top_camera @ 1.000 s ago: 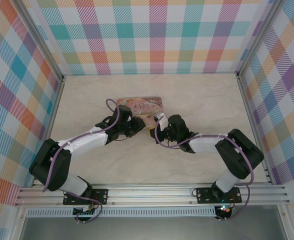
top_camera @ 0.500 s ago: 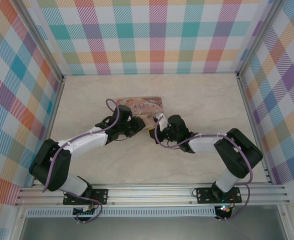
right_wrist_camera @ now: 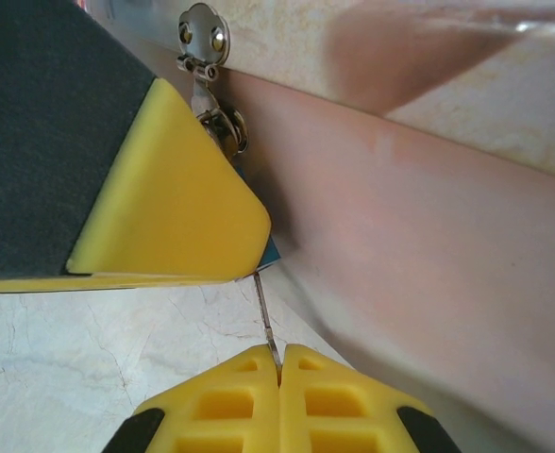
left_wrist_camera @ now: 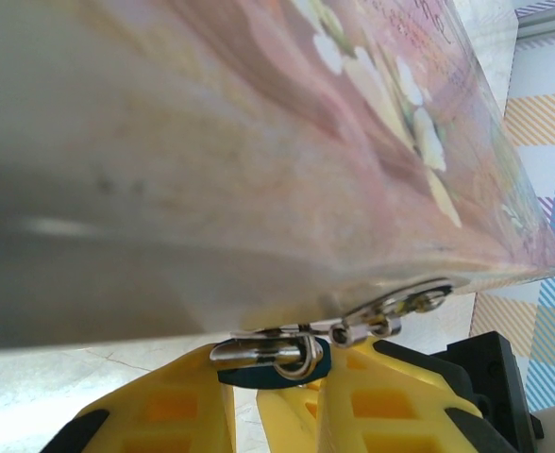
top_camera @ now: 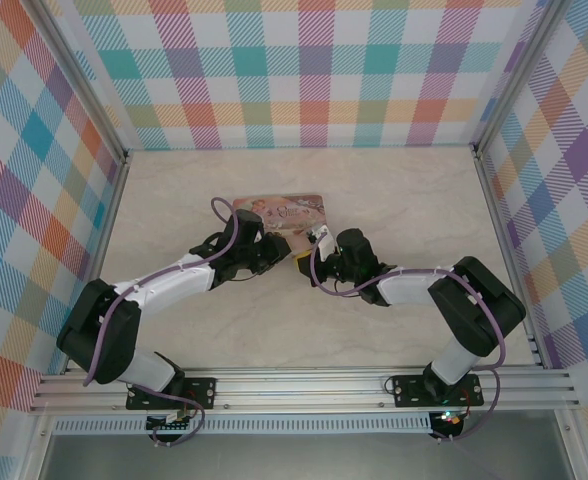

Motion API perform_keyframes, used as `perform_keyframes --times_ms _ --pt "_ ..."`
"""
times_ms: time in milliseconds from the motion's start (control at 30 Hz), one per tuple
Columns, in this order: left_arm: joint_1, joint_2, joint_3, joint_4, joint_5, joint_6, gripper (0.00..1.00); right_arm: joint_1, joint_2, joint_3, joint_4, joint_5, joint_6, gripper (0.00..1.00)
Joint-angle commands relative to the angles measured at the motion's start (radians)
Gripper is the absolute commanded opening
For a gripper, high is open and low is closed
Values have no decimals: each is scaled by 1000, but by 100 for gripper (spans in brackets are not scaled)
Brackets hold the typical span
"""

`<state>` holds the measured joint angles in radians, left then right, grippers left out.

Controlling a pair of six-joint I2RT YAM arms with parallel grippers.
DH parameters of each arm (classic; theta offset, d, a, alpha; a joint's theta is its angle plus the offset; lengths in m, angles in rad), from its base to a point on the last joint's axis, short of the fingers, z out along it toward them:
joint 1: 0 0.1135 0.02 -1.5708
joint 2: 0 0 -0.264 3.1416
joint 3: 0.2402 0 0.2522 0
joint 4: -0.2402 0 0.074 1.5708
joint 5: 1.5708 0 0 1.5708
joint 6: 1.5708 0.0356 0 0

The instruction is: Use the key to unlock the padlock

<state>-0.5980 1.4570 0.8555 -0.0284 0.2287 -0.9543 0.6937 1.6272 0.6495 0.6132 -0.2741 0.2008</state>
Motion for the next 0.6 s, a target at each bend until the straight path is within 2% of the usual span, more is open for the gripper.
perform_keyframes --times_ms 0,567 --pt "-13 -47 20 15 33 -20 12 -6 -41 11 54 -22 0 0" --pt "-13 -52 31 5 59 -17 12 -15 -31 9 66 -46 0 0"
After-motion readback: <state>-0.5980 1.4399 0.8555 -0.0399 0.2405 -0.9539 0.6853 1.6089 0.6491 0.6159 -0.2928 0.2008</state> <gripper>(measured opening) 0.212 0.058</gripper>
